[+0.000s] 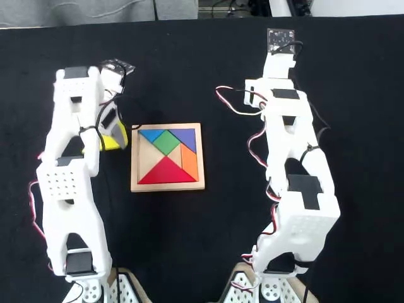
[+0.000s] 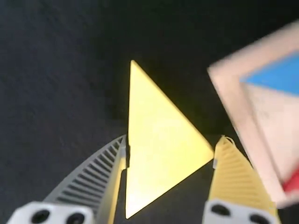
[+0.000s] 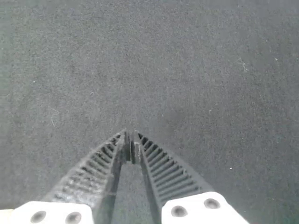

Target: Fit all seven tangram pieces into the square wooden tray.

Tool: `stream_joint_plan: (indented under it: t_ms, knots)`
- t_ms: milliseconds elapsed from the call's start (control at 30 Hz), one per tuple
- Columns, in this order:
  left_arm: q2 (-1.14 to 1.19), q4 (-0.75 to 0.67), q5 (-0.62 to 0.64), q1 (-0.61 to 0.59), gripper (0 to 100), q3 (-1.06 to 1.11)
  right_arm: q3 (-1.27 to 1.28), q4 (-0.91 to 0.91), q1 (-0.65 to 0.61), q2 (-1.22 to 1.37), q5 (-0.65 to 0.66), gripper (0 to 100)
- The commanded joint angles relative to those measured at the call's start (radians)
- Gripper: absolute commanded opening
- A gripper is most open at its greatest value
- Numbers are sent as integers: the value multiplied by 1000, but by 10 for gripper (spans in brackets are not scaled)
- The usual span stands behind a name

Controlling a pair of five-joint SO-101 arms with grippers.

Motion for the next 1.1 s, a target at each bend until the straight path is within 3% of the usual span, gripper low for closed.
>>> stream_joint_plan:
  t_ms: [0,67,200,300,367,533,667,833,1067]
  knots:
    - [-183,193,8,22,195,-177,-28,-12,-12,-21,9,15]
    - [-245,189,92,25,195,-183,-28,-12,-12,-21,9,15]
    - [-338,189,420,59,195,-136,-27,-12,-12,-21,9,15]
    - [-347,189,706,119,198,19,-25,-12,-12,-21,9,15]
    - [-348,187,806,177,199,120,-25,-12,-12,-21,9,15]
    - [-350,175,898,308,195,245,-27,-12,-9,-21,9,15]
    - [-344,58,1003,312,196,292,-28,-12,-8,-24,9,15]
    - [-344,-61,1007,311,198,395,-28,-12,-9,-24,9,15]
    - [-344,-64,1013,309,254,429,-30,-12,-12,-25,9,15]
